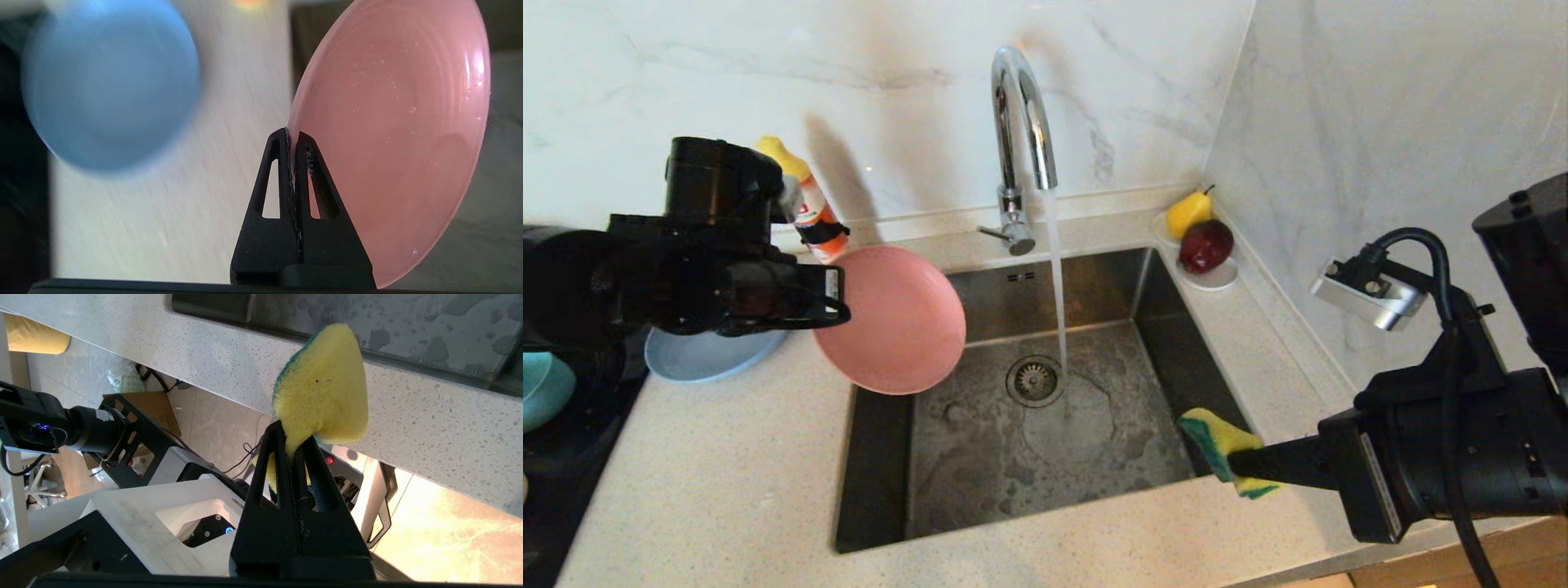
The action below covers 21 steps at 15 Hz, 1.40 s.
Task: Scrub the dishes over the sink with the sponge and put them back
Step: Rinse the plate, then place the plate on the table
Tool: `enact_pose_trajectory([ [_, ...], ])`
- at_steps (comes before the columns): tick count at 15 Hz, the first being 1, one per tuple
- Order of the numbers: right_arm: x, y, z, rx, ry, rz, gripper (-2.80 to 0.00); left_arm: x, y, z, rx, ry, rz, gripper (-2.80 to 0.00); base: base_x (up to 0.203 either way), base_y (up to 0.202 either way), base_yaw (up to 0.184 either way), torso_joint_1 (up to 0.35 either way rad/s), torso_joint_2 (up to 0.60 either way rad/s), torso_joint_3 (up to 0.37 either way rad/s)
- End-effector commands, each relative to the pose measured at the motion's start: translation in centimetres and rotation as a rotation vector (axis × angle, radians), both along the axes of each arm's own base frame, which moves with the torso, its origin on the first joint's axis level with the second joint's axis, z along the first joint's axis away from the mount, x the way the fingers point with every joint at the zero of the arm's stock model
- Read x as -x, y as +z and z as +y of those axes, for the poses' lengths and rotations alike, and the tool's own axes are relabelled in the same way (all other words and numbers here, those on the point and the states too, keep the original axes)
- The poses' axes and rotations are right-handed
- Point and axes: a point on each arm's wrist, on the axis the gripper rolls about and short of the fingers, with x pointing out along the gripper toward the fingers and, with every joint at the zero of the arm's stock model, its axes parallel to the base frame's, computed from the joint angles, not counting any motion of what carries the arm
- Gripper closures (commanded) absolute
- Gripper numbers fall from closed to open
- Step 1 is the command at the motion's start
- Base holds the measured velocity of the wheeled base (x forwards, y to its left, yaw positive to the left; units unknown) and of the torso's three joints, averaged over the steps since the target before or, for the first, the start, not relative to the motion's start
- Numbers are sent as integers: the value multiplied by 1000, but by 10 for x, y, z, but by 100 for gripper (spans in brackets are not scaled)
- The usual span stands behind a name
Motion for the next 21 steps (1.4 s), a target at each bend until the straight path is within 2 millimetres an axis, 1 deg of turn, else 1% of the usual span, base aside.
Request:
enact_pose_trajectory([
  [1,-3,-2,2,8,-3,11,0,29,17,21,127,7,56,0,0,0,0,0,0,0],
  [4,-5,-5,2,14,-12,19,0,57,25,51,304,29,137,0,0,0,0,0,0,0],
  [6,-8,-8,3,25,-15,29,0,74,27,75,394,50,176,0,0,0,0,0,0,0],
  [7,-9,-9,4,27,-17,31,0,79,26,85,417,71,187,0,0,0,0,0,0,0],
  [9,-10,-10,4,30,-19,36,0,90,20,101,410,107,209,0,0,0,0,0,0,0],
  [11,-12,-11,6,33,-20,38,0,95,14,115,413,141,216,0,0,0,0,0,0,0],
  [12,-13,-11,6,35,-20,40,0,96,11,118,420,147,218,0,0,0,0,0,0,0],
  [13,-15,-12,8,38,-20,44,0,97,6,128,437,176,215,0,0,0,0,0,0,0],
  [17,-20,-17,13,52,-21,57,0,91,-35,170,494,232,215,0,0,0,0,0,0,0],
  [19,-22,-18,14,53,-20,59,0,93,-48,188,553,243,227,0,0,0,0,0,0,0],
  [21,-26,-19,18,38,-20,43,0,98,-54,198,585,233,229,0,0,0,0,0,0,0],
])
